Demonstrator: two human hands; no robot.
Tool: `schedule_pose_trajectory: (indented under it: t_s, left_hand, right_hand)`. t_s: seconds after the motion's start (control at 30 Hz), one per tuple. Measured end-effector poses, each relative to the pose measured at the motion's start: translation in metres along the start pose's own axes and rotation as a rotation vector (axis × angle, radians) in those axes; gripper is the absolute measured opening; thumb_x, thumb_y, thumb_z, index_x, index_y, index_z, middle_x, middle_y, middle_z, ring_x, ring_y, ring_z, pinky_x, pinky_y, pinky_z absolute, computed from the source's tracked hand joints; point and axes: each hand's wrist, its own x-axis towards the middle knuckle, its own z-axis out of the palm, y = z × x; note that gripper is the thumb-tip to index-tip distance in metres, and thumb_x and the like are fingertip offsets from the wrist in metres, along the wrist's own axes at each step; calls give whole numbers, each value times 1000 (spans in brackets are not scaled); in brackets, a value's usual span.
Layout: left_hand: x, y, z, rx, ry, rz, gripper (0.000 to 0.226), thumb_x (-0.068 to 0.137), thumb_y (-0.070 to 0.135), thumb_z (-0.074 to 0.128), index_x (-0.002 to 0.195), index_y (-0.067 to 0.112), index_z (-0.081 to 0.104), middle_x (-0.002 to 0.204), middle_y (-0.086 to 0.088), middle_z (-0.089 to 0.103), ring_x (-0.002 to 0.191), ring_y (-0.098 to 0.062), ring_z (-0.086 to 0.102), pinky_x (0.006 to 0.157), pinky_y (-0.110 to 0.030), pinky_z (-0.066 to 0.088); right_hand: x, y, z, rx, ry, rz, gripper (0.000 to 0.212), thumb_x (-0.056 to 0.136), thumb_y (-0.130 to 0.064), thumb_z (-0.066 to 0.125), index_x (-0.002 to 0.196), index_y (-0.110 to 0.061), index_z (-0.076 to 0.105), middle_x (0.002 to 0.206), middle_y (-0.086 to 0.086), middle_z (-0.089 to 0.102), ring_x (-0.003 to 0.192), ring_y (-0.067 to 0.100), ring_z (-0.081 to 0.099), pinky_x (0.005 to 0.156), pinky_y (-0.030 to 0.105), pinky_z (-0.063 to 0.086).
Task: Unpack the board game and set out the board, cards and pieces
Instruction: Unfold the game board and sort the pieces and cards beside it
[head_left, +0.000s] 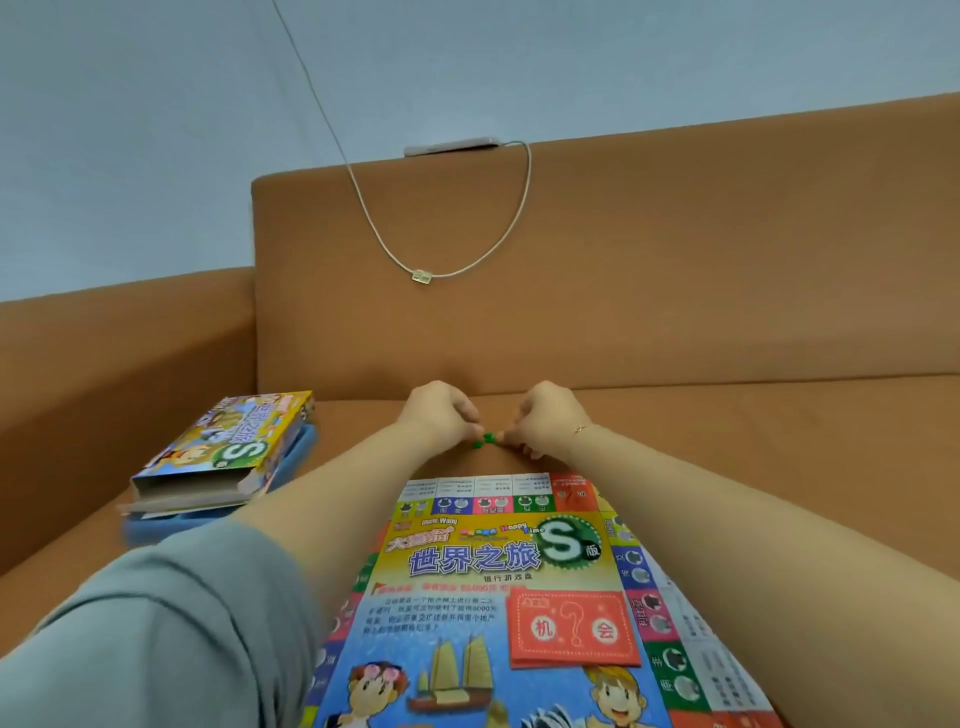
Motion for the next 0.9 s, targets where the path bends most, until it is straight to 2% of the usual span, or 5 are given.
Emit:
schedule_pose_trajectory:
  t_s: [0.27, 0.5, 0.7, 0.8, 0.9]
  left_hand:
    - [-43, -4, -35, 44, 49, 76, 18, 87, 17, 67, 104, 14, 70, 105, -3, 68, 93, -13, 58, 82, -21, 41]
    - [-147, -12, -108, 96, 35, 92, 16, 83, 16, 69, 99, 14, 72, 96, -1, 68, 93, -13, 62, 81, -21, 46]
    - [-227, -61, -147, 267, -51, 16, 27, 86, 8, 63, 112, 14, 67, 113, -4, 66, 99, -14, 60, 79, -18, 44]
    - [-252, -94, -141, 287, -156, -54, 41, 80, 15, 72, 120, 19, 61, 116, 0, 61, 105, -14, 59, 89, -22, 45]
    - [-271, -118, -126, 181, -97, -73, 47, 75, 22, 76, 119, 20, 60, 104, 6, 58, 89, -8, 55, 79, -17, 43]
  right_hand:
    - [-28, -12, -22, 8, -42, -38, 26, 86, -28, 69, 82, -2, 68, 80, 11, 72, 77, 23, 71, 70, 34, 60]
    - [-128, -64, -41, -9, -50, -244, 24, 83, -21, 71, 81, 4, 70, 79, 17, 72, 65, 19, 64, 75, 33, 58]
    - [-218, -113, -8, -158, -207, -378, 12, 83, -18, 68, 85, -7, 73, 73, 6, 69, 60, 12, 61, 52, 15, 46]
    - [-240, -125, 24, -277, -290, -428, 19, 85, -10, 63, 100, -7, 73, 94, 6, 71, 67, 10, 57, 51, 12, 41]
    - [-240, -130, 54, -323, -321, -417, 32, 86, 0, 50, 110, -6, 69, 110, 7, 69, 86, 14, 60, 60, 13, 42]
